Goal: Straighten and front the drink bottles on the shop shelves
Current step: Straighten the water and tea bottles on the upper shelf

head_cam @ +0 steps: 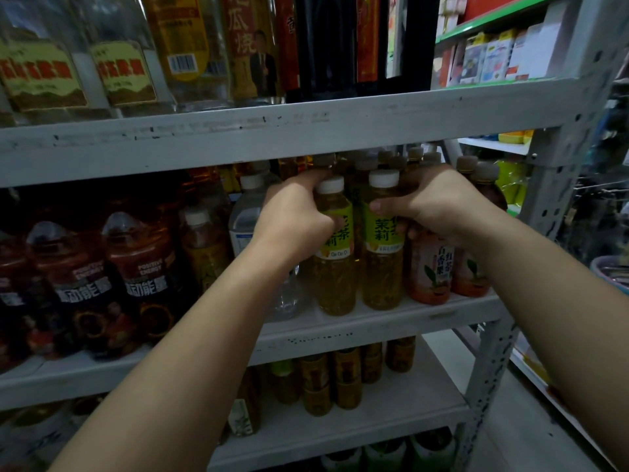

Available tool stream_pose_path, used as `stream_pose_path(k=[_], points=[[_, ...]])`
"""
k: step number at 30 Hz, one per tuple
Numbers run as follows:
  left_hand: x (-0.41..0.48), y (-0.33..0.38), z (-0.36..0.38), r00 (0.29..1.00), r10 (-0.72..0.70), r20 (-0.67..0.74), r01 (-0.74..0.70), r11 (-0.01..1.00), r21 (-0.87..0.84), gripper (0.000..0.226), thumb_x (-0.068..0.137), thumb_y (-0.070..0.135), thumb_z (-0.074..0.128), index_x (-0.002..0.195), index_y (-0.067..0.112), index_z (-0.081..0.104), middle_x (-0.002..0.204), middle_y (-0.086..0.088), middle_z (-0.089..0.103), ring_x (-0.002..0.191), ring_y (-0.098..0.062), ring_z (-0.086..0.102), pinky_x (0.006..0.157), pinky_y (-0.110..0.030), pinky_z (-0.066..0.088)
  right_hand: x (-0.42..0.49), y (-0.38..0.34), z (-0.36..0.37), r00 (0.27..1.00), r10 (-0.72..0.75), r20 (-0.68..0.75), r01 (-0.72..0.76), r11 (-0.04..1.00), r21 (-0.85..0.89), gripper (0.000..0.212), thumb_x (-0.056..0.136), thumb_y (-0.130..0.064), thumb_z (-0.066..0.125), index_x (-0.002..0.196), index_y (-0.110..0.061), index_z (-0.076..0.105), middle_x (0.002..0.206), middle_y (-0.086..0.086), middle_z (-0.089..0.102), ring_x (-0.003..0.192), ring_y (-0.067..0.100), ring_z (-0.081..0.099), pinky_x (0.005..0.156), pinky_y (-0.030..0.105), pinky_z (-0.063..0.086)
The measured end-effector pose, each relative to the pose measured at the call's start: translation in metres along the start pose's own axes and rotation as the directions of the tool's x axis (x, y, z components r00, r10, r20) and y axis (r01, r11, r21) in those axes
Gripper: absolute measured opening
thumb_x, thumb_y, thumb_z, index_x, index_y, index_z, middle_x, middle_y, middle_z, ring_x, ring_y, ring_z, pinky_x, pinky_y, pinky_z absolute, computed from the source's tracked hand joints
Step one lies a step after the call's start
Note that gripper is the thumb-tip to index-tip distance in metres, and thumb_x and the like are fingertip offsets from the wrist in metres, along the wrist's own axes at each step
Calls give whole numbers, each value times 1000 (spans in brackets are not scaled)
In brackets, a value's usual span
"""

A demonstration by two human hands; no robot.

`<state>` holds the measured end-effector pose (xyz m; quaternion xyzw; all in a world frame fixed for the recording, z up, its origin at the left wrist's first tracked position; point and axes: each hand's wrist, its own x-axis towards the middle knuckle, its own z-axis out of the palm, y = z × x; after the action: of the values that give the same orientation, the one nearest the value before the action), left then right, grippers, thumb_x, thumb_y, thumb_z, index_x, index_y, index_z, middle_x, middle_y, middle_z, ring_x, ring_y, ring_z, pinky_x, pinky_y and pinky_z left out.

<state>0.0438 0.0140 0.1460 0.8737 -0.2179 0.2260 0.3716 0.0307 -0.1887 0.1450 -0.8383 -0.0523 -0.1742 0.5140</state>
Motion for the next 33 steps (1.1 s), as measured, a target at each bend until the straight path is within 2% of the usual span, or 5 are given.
stream_pose_path(k=[11, 16, 19, 26, 33], points=[[0, -2, 1, 999, 2, 45, -5, 998, 69, 68, 78, 26, 74, 138, 36, 42, 122, 2, 61, 107, -18, 59, 75, -24, 50, -14, 3, 8, 987, 30, -156, -52, 989, -141, 44, 71, -40, 80, 110, -25, 64, 90, -7, 70, 71, 13, 67, 49, 23, 48], [-23, -14, -14, 995, 31, -92, -29, 999, 17, 64, 79, 23, 74, 136, 32, 48, 116, 15, 62, 96, 6, 58, 68, 0, 40, -47, -3, 37, 830, -337, -445, 172, 912, -371, 43, 83, -32, 70, 121, -16, 58, 107, -2, 62, 86, 12, 57, 73, 25, 49], [-49, -38, -32, 973, -32, -229, 9, 995, -98, 47, 80, 18, 72, 124, 29, 59, 104, 18, 66, 89, 9, 62, 77, -15, 54, -64, -7, 63, 742, -470, -478, 307, 872, -380, 33, 85, -20, 67, 117, -11, 61, 103, -6, 57, 85, 6, 54, 74, 8, 42], [-71, -86, -51, 925, -225, -305, 167, 964, -206, 31, 84, 21, 68, 116, 21, 64, 98, 15, 67, 89, 4, 63, 83, -26, 56, -62, -6, 140, 969, -226, -101, 195, 947, -255, 38, 85, -29, 64, 121, -21, 59, 97, -9, 62, 85, 7, 59, 71, 12, 48], [-55, -69, -32, 944, -244, -223, 221, 967, -124, 32, 78, 38, 64, 109, 40, 55, 78, 25, 55, 69, 14, 48, 57, -7, 36, -62, 0, 183, 997, -67, -37, 67, 998, 13, 50, 87, -30, 61, 131, -41, 42, 110, -19, 59, 101, 3, 55, 83, 21, 44]])
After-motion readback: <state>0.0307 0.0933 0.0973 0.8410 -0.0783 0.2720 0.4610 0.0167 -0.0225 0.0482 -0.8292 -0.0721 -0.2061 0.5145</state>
